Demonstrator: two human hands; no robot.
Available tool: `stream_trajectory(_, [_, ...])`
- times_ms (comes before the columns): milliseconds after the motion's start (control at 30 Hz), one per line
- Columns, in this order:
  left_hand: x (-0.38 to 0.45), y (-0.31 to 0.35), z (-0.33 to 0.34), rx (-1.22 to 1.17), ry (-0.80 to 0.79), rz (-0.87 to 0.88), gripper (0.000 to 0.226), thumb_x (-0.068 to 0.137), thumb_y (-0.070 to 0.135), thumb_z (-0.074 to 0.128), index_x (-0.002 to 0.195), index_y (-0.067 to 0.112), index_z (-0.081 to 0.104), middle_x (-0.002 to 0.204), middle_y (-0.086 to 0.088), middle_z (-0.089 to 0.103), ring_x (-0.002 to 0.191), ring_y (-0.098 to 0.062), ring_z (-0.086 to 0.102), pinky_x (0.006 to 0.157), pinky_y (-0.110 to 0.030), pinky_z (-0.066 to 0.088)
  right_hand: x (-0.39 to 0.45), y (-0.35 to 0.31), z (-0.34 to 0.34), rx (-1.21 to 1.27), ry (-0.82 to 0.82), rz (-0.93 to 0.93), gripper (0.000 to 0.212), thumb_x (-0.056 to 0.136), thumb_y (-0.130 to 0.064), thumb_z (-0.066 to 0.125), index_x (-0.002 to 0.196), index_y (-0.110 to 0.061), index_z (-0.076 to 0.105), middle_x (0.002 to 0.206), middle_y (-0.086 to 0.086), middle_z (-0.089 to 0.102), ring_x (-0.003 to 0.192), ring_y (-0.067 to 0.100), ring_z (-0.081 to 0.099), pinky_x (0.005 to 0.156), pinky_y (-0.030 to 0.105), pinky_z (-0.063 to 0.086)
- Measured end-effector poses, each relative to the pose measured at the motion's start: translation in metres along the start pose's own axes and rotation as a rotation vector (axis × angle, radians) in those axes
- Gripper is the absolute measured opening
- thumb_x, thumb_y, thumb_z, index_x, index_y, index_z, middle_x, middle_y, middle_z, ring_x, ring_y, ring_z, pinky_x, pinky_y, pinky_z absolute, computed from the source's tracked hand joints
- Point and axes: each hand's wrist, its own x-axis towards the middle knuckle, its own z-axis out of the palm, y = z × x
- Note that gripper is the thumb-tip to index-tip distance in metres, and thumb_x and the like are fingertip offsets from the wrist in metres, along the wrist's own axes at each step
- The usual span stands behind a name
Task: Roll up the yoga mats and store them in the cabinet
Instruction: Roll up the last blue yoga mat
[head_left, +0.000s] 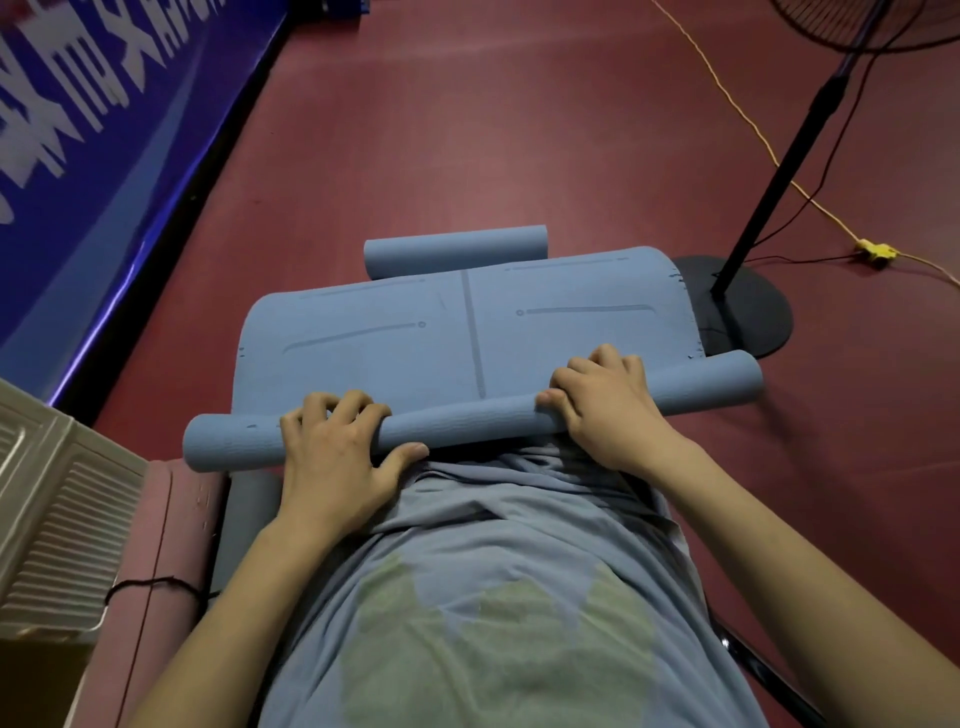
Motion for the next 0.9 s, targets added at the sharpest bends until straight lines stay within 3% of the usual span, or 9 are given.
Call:
stream_trajectory(100, [0.013, -0.008, -0.002, 0.000, -0.053, 0.040, 0.065, 0.084, 0.081, 0.035, 0.098, 0.029, 0.070, 0.096, 0.013, 0.062, 0.099, -0.021, 0.048, 0.088, -0.043, 0.024, 0.009, 0.002, -0.003, 0.046, -0.036, 0.015, 0.036, 0.105, -0.052, 0.037, 0.097, -0.023, 0.057, 0.095, -0.006, 0.060, 0.101, 0.023, 0.044, 0.089, 0.038, 0.026])
stream_trajectory(200, [0.018, -0.009, -0.003, -0.048, -0.038, 0.006, 0.059, 0.083, 0.083, 0.035, 0.094, 0.029, 0.056, 0.086, 0.013, 0.056, 0.091, -0.017, 0.048, 0.092, -0.041, 0.023, 0.014, 0.004, -0.008, 0.181, -0.073, 0.049, 0.030, 0.103, -0.050, 0.045, 0.103, -0.020, 0.045, 0.082, -0.012, 0.045, 0.095, 0.022, 0.043, 0.089, 0.038, 0.027])
stream_trajectory(300, [0.017, -0.006, -0.003, -0.071, 0.034, 0.010, 0.051, 0.086, 0.076, 0.041, 0.092, 0.027, 0.053, 0.078, 0.011, 0.056, 0.084, -0.018, 0.053, 0.093, -0.042, 0.024, 0.019, 0.003, -0.009, 0.135, -0.086, 0.015, 0.029, 0.104, -0.050, 0.043, 0.100, -0.022, 0.047, 0.085, -0.006, 0.054, 0.099, 0.025, 0.046, 0.094, 0.042, 0.031])
stream_trajectory(400, [0.020, -0.006, -0.001, -0.040, 0.023, 0.023, 0.050, 0.088, 0.072, 0.039, 0.090, 0.026, 0.057, 0.079, 0.011, 0.061, 0.087, -0.021, 0.057, 0.096, -0.046, 0.025, 0.020, 0.001, -0.006, 0.134, -0.029, 0.002, 0.028, 0.103, -0.051, 0.043, 0.096, -0.025, 0.051, 0.088, -0.003, 0.060, 0.099, 0.024, 0.046, 0.089, 0.040, 0.030])
stream_trajectory(500, [0.028, -0.009, -0.002, -0.071, -0.069, -0.031, 0.047, 0.088, 0.073, 0.041, 0.091, 0.029, 0.058, 0.080, 0.012, 0.057, 0.093, -0.021, 0.055, 0.097, -0.047, 0.028, 0.014, 0.001, -0.004, 0.048, 0.099, -0.038, 0.036, 0.101, -0.056, 0.042, 0.096, -0.024, 0.059, 0.102, -0.001, 0.057, 0.101, 0.026, 0.045, 0.084, 0.039, 0.028])
stream_trajectory(633, [0.037, -0.011, 0.002, -0.107, -0.131, -0.096, 0.045, 0.087, 0.074, 0.046, 0.089, 0.032, 0.061, 0.085, 0.011, 0.055, 0.104, -0.021, 0.051, 0.103, -0.051, 0.030, 0.003, -0.001, -0.004, -0.055, 0.081, -0.078, 0.055, 0.079, -0.079, 0.050, 0.092, -0.026, 0.057, 0.101, -0.005, 0.046, 0.100, 0.021, 0.039, 0.084, 0.039, 0.027])
stream_trajectory(700, [0.035, -0.009, 0.005, -0.074, -0.056, -0.079, 0.045, 0.084, 0.072, 0.051, 0.087, 0.030, 0.067, 0.099, 0.008, 0.057, 0.112, -0.023, 0.047, 0.100, -0.052, 0.030, 0.001, -0.002, -0.003, -0.080, 0.097, -0.063, 0.052, 0.080, -0.075, 0.059, 0.095, -0.025, 0.058, 0.103, -0.003, 0.049, 0.103, 0.024, 0.042, 0.085, 0.040, 0.029])
stream_trajectory(767, [0.032, -0.007, 0.008, -0.047, 0.033, -0.057, 0.038, 0.085, 0.063, 0.063, 0.088, 0.027, 0.072, 0.111, 0.001, 0.056, 0.113, -0.029, 0.043, 0.095, -0.051, 0.030, 0.001, -0.005, -0.003, -0.096, 0.084, -0.032, 0.051, 0.084, -0.073, 0.056, 0.099, -0.024, 0.057, 0.106, -0.002, 0.051, 0.105, 0.026, 0.043, 0.087, 0.041, 0.030])
stream_trajectory(900, [0.025, 0.002, 0.008, 0.047, 0.084, -0.036, 0.048, 0.090, 0.061, 0.045, 0.089, 0.020, 0.069, 0.096, -0.003, 0.055, 0.095, -0.030, 0.046, 0.083, -0.045, 0.029, 0.006, -0.004, -0.006, -0.075, 0.026, 0.035, 0.061, 0.089, -0.075, 0.044, 0.121, -0.024, 0.055, 0.120, -0.001, 0.057, 0.107, 0.028, 0.044, 0.094, 0.043, 0.032])
